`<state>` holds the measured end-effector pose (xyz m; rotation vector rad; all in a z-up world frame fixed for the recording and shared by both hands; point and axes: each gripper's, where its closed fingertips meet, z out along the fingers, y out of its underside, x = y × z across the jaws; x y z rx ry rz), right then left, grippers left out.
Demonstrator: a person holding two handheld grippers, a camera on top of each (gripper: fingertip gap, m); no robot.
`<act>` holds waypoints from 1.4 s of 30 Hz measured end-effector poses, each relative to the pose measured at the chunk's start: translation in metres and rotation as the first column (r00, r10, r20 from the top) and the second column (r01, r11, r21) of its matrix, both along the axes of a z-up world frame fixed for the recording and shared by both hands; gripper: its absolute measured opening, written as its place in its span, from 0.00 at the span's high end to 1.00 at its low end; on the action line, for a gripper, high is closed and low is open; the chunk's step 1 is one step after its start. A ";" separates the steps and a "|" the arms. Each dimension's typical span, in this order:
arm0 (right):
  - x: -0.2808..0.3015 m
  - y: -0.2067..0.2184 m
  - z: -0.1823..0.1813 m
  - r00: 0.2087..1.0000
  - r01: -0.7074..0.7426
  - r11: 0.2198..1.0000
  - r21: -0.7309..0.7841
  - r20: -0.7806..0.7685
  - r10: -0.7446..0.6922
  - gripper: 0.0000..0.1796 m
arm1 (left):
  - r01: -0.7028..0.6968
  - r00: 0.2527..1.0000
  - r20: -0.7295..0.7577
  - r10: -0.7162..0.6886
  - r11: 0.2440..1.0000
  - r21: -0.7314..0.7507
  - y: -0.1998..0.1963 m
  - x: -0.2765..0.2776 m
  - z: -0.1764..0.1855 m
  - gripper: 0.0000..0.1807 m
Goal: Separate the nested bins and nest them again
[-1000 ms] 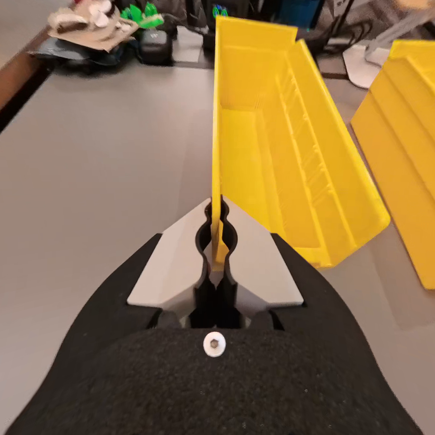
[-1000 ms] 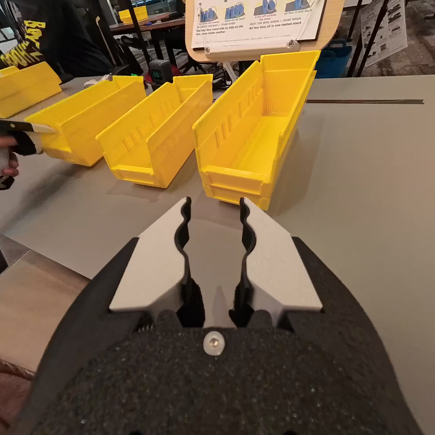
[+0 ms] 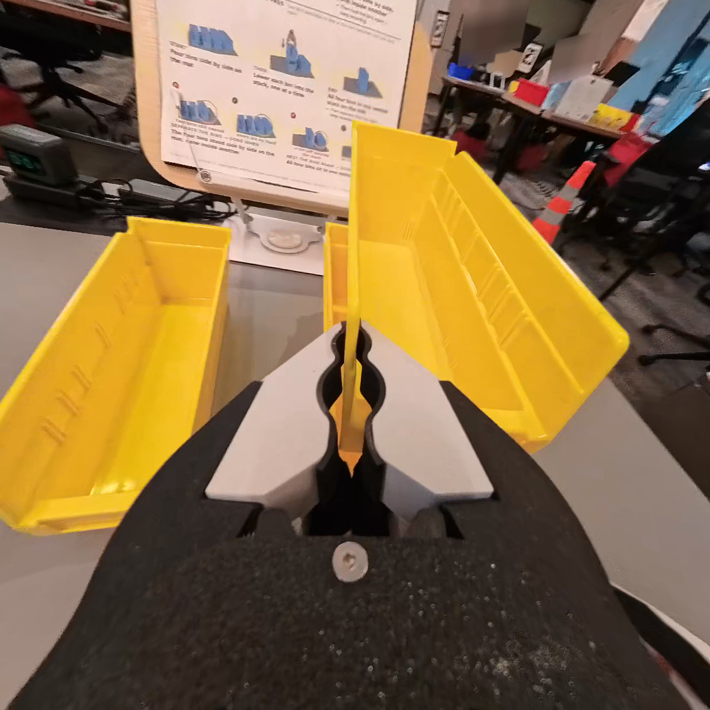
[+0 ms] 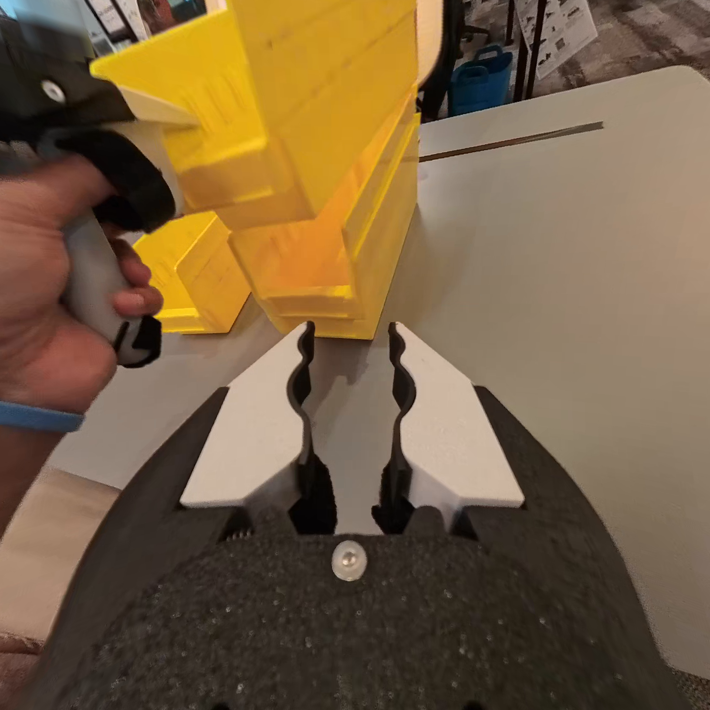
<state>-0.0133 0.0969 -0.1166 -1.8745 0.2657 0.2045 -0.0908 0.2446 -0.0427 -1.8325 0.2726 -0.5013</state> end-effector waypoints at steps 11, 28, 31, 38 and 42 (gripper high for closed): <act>0.014 -0.002 0.003 0.993 0.009 1.000 0.019 -0.116 -0.007 0.79 | -0.076 0.991 -0.105 0.080 0.996 0.035 0.012 0.009 -0.027 1.00; 0.005 0.000 -0.001 0.991 -0.024 1.000 0.005 -0.130 0.025 0.79 | -0.081 0.985 -0.148 0.085 0.996 0.037 0.015 0.004 -0.056 0.87; 0.004 0.000 -0.002 0.992 -0.032 0.999 -0.002 -0.126 0.031 0.79 | -0.043 0.992 -0.118 0.050 0.997 0.062 0.011 0.000 -0.048 0.83; 0.003 -0.002 -0.006 0.989 -0.042 0.999 -0.015 -0.143 0.040 0.79 | -0.012 0.991 -0.135 0.020 0.998 0.058 0.009 -0.126 0.001 0.66; 0.000 0.000 -0.006 0.990 -0.048 0.999 -0.021 -0.135 0.045 0.79 | -0.078 0.975 -0.211 0.062 0.995 -0.069 0.036 -0.203 -0.065 0.60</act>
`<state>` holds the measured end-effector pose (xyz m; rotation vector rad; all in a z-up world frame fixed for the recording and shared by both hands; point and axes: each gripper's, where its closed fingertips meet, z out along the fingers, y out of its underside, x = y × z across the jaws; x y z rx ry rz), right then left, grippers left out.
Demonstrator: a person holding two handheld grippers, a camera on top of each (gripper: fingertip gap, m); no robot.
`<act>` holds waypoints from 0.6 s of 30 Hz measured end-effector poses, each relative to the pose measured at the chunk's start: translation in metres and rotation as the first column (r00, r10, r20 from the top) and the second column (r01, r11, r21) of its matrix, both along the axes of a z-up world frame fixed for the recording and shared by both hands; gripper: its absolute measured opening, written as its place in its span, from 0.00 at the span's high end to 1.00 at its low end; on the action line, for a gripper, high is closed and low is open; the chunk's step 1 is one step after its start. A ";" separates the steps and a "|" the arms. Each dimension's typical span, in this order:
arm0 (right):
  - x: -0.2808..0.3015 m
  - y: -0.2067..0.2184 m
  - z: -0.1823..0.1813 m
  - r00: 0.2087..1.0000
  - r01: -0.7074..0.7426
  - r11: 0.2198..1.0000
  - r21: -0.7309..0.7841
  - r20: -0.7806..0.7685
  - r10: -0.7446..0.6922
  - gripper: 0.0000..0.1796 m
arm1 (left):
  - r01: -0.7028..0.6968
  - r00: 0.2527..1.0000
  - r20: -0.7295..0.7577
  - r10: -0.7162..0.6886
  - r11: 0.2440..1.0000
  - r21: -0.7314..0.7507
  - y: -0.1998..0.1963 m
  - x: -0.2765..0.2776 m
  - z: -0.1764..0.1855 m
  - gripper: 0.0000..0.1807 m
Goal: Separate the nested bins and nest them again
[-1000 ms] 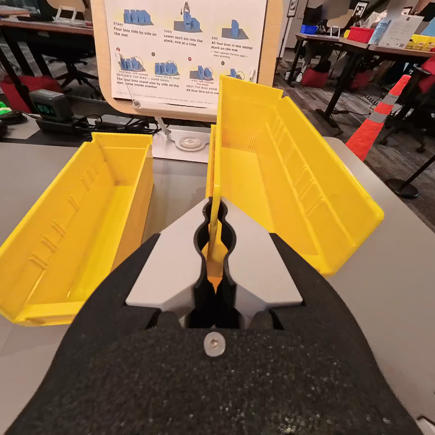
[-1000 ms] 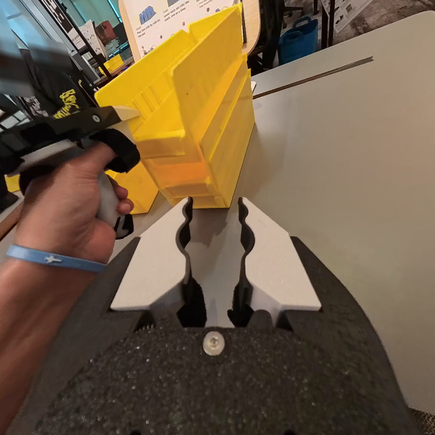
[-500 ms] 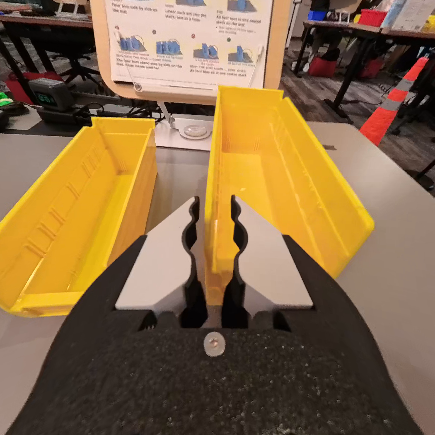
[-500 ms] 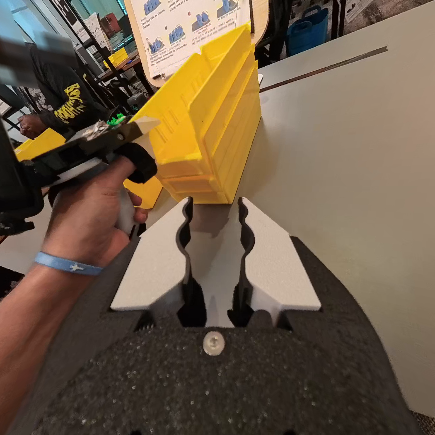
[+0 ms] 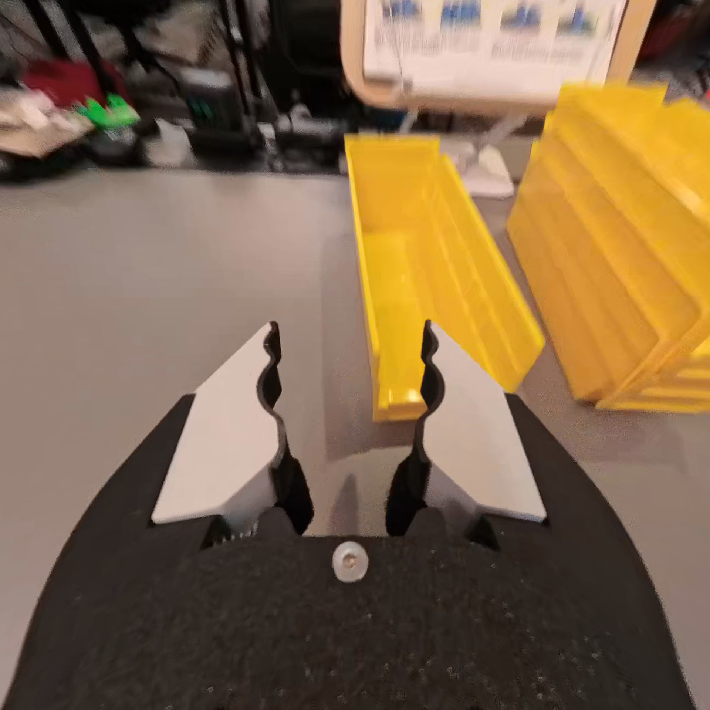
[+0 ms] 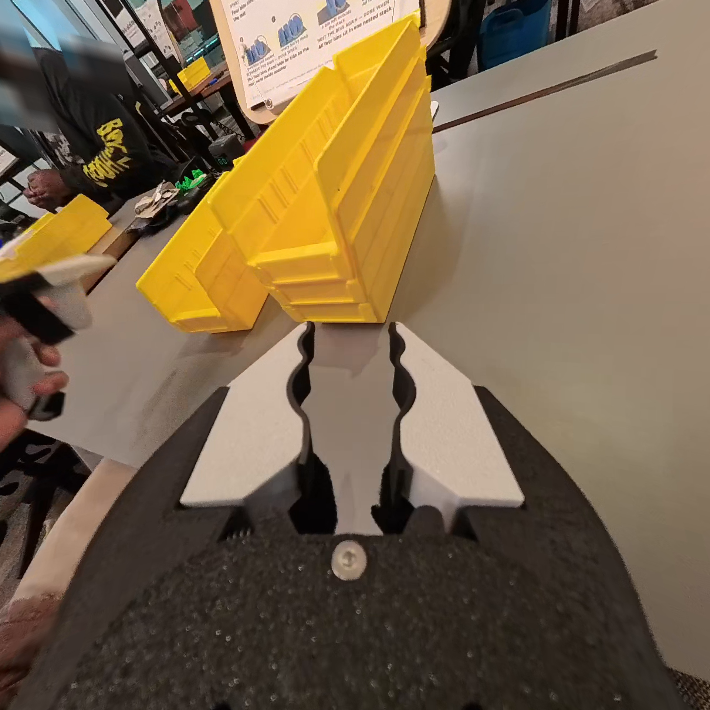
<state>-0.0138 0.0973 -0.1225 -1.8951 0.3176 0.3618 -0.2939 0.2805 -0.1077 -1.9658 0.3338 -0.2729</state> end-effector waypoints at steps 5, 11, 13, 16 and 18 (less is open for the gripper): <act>-0.010 0.009 -0.003 0.999 -0.029 0.999 -0.014 0.034 0.029 0.79 | -0.006 0.995 -0.102 0.010 0.999 0.040 0.020 0.013 -0.058 0.74; -0.016 0.008 -0.009 0.997 -0.047 0.998 -0.035 0.067 0.050 0.79 | -0.104 0.995 0.005 0.104 0.993 0.060 0.033 0.015 -0.043 1.00; -0.015 0.006 -0.011 0.996 -0.047 0.998 -0.041 0.067 0.050 0.79 | -0.112 0.993 0.036 0.109 0.987 0.115 0.030 0.017 -0.015 1.00; -0.014 0.002 -0.010 0.998 -0.043 0.998 -0.040 0.054 0.045 0.79 | -0.112 0.989 0.109 0.097 0.984 0.139 0.024 0.023 0.020 1.00; -0.013 0.001 -0.009 0.998 -0.038 0.999 -0.036 0.051 0.039 0.79 | -0.096 0.984 0.166 0.064 0.976 0.193 0.017 0.033 0.050 1.00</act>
